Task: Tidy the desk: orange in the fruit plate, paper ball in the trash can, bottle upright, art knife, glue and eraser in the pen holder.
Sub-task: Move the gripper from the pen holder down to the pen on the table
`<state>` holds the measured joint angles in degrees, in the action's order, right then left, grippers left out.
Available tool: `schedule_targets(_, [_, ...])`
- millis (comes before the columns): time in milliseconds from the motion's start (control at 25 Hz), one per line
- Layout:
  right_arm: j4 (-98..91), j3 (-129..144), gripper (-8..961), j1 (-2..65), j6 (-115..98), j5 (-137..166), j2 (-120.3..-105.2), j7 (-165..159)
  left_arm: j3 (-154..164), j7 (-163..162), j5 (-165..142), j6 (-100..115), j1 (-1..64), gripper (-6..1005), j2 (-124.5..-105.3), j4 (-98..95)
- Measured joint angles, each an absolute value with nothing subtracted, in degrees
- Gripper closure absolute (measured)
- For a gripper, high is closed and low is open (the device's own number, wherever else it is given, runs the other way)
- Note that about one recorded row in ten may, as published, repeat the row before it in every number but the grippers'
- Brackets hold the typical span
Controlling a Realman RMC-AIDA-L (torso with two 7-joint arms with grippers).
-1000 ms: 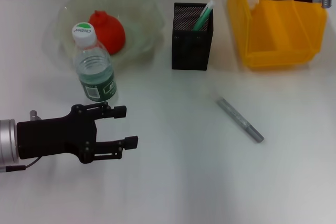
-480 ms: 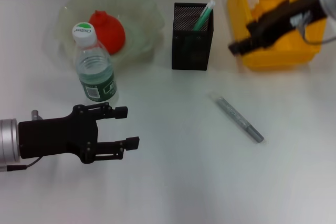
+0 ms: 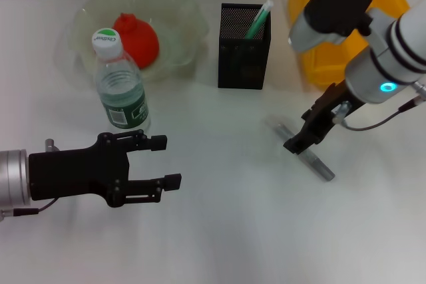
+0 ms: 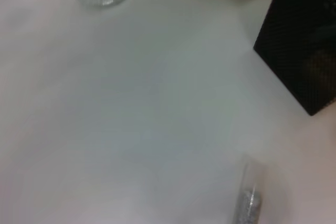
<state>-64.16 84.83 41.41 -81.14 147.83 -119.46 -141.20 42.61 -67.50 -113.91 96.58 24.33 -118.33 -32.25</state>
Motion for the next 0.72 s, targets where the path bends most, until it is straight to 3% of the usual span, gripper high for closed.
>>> schedule_targets(320, [-60.03, 86.90, 245, 42.52, -76.86, 147.58, -119.56, -141.93, 42.63, -67.14, -113.91, 96.13, 24.08, 215, -118.40, -32.08])
schedule_targets(640, [-56.45, 88.67, 564, 44.92, -75.77, 147.47, -119.78, -142.35, 42.63, -66.98, -113.91, 95.87, 23.80, 215, -118.39, -32.08])
schedule_targets(720, [-56.13, 89.18, 606, 45.09, -75.54, 147.46, -119.78, -142.56, 42.63, -66.98, -113.91, 95.87, 23.79, 215, -118.39, -32.07])
